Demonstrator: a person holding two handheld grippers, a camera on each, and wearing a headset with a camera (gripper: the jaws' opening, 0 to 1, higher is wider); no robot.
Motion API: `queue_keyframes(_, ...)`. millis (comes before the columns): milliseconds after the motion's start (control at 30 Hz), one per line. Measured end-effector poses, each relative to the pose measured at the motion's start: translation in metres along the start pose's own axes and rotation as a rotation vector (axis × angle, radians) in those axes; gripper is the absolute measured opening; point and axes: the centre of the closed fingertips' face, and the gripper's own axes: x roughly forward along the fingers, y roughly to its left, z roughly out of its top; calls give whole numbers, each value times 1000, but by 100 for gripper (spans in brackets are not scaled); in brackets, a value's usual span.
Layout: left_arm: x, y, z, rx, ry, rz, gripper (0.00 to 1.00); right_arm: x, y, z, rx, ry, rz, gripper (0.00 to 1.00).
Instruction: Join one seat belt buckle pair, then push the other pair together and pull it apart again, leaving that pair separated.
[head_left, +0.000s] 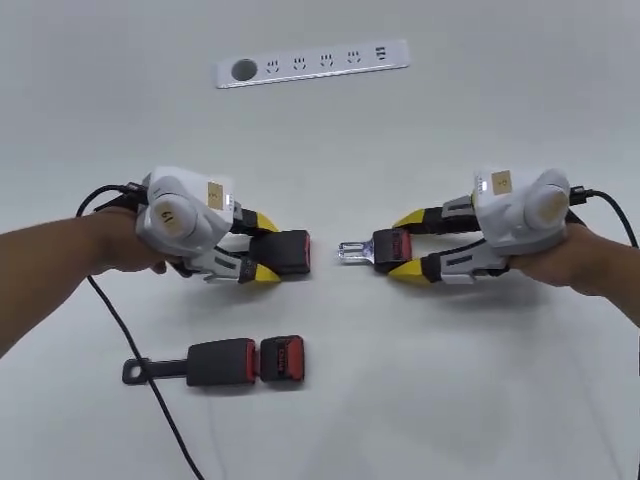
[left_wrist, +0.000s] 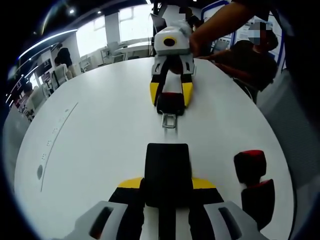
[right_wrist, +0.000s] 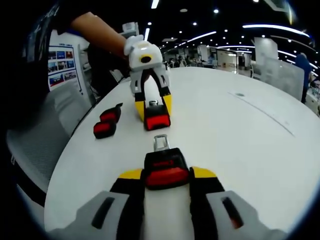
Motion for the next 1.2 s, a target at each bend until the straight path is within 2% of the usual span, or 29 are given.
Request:
queue_keyframes(300, 1, 1, 1, -2, 4, 0, 35, 12, 0, 15, -15, 7, 12, 35)
queue_keyframes(633, 2, 2, 1, 1, 7, 0, 35, 20, -5, 19, -22, 26, 20, 35)
queue_keyframes(800, 2, 1, 2, 6, 13, -5, 35, 33, -4, 26, -24, 41, 20, 35)
queue_keyframes(1200, 2, 3, 2, -8, 23, -5, 34, 39, -4, 24, -15, 63, 22, 35)
